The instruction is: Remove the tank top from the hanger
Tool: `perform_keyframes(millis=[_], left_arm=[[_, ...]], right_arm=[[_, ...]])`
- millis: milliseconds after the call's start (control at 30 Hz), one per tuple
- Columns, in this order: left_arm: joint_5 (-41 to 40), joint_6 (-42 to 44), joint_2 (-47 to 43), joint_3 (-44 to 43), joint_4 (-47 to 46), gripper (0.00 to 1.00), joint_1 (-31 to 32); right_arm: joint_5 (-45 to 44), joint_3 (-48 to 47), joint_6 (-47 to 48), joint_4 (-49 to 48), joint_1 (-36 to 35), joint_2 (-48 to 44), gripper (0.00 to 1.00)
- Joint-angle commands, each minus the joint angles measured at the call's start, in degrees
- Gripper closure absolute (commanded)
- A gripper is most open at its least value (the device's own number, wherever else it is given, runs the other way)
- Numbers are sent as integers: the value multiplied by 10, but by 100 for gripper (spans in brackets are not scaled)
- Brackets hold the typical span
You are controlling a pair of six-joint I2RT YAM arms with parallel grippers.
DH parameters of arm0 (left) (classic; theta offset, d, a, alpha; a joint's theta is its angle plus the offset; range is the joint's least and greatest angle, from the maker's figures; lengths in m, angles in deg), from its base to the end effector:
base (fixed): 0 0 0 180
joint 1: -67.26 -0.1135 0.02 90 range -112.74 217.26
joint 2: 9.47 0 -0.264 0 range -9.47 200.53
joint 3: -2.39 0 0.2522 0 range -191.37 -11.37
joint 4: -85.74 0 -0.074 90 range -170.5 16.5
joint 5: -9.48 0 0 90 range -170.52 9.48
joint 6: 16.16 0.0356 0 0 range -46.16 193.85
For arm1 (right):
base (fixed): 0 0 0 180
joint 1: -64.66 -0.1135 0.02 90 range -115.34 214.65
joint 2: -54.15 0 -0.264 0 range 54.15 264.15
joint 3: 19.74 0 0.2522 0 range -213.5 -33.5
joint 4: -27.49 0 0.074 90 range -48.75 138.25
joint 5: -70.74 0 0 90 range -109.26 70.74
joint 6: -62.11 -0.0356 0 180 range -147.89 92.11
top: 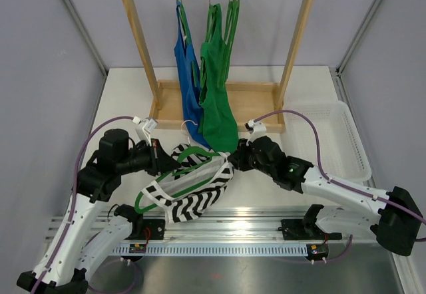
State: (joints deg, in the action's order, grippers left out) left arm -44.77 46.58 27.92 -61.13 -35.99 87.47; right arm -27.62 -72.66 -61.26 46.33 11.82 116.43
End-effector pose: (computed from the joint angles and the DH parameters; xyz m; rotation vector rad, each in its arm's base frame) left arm 0.1090 -0.0623 0.3301 0.2557 2.2164 -1.1371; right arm 0.1505 0.1900 0.2546 -0.2706 2.1332 0.7640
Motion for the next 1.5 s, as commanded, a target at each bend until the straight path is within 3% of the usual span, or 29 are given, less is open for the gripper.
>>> perform_keyframes(millis=[0,133,333,400,467,533,567,633,767,833,933,1033,1267,1467], left_arm=[[9,5,-3,-5,-27,100,3],[3,6,-3,-9,-22,100,3],[3,8,-4,-10,-21,100,3],[0,7,-5,-12,-21,100,3],[-7,8,-6,-15,-20,100,3],[-12,12,-4,-18,-12,100,3],[-21,16,-3,-19,-7,100,3],[-26,23,1,-21,1,100,3],[-1,45,1,-28,15,100,3],[19,54,-5,-32,19,100,3],[87,74,-16,-45,25,100,3],[120,83,-28,-59,26,100,4],[60,62,-73,-94,-12,100,4],[79,5,-128,-67,-157,100,4]], right_arm=[[-25,-25,11,4,-4,4,73],[-2,-25,0,-11,-5,16,48],[49,-34,1,-41,-4,42,43],[56,-40,1,-42,-4,56,48],[50,-42,1,-37,-4,62,63],[34,-39,-1,-33,-4,58,72],[28,-39,0,-25,-4,56,86],[1,-42,5,-1,-4,44,99],[-136,-66,12,90,2,37,100],[-152,-79,3,153,48,44,100],[-131,-89,-2,189,104,55,100],[-127,-98,6,205,114,64,100],[-80,-95,9,227,124,67,100],[6,-80,10,208,136,15,100]])
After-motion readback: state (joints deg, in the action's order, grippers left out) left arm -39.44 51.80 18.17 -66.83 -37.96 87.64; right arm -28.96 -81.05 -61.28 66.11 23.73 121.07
